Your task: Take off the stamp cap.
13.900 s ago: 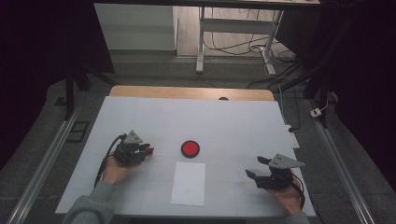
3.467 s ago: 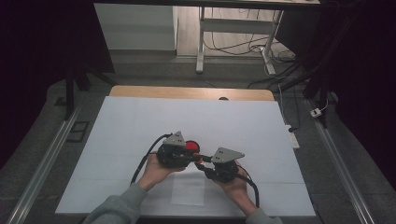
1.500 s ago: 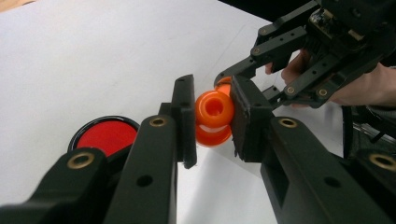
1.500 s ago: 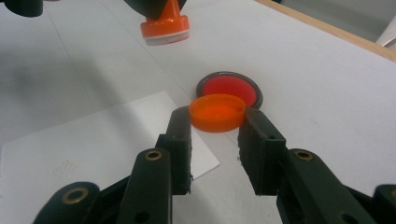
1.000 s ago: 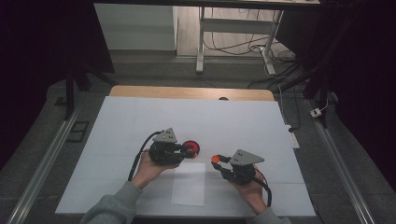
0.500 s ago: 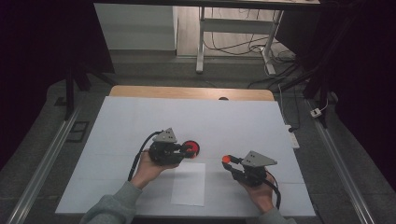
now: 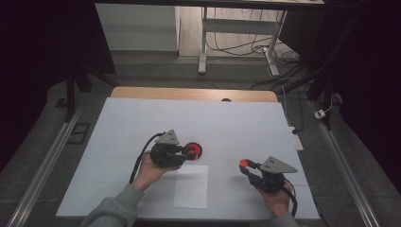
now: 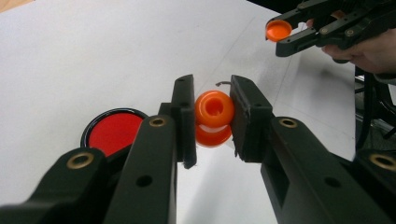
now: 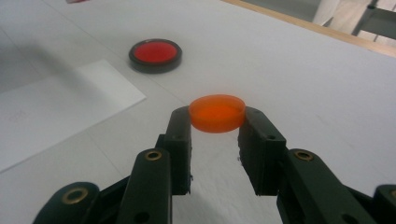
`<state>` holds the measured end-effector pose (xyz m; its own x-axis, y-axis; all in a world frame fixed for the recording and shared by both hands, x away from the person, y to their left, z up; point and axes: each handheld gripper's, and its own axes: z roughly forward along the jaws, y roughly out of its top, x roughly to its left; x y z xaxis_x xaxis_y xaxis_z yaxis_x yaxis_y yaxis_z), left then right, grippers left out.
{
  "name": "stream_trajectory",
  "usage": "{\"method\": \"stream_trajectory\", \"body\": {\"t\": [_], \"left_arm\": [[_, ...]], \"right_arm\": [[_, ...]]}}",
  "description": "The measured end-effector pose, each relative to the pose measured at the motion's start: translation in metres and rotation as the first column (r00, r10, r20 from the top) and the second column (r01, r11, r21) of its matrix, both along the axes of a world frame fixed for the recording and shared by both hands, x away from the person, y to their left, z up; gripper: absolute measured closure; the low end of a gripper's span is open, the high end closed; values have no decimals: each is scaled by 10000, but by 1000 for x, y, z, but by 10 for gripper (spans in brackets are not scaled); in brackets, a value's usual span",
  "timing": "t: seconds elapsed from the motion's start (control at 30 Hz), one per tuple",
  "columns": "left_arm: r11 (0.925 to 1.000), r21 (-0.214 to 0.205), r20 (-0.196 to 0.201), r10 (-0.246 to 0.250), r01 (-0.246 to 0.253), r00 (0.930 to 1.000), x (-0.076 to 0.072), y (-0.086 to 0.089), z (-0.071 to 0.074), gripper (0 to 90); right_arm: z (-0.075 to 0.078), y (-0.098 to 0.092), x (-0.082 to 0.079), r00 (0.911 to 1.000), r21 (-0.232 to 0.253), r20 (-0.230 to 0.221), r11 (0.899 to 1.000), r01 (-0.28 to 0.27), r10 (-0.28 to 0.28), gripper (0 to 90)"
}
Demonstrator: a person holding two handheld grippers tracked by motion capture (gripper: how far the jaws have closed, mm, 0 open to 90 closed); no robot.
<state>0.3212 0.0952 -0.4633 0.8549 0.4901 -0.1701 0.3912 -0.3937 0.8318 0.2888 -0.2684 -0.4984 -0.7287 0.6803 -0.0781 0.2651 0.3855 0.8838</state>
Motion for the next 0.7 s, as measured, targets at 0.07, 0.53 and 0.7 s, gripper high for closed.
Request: {"method": "stream_trajectory", "body": {"t": [0.07, 0.53, 0.7], "left_arm": [[10000, -25, -15, -9, 9, 10000, 0, 0, 0, 725], [9999, -141, -18, 86, -86, 10000, 1, 3, 1, 724], [9998, -162, 1, 132, -132, 9999, 1, 4, 2, 724]], "right_arm": [[-1, -7, -2, 9998, 22, -16, 9998, 186, -186, 648], [0, -26, -4, 9978, 6, 48, 9978, 657, -657, 647], [0, -29, -4, 9973, 8, 50, 9974, 726, -726, 647]]}}
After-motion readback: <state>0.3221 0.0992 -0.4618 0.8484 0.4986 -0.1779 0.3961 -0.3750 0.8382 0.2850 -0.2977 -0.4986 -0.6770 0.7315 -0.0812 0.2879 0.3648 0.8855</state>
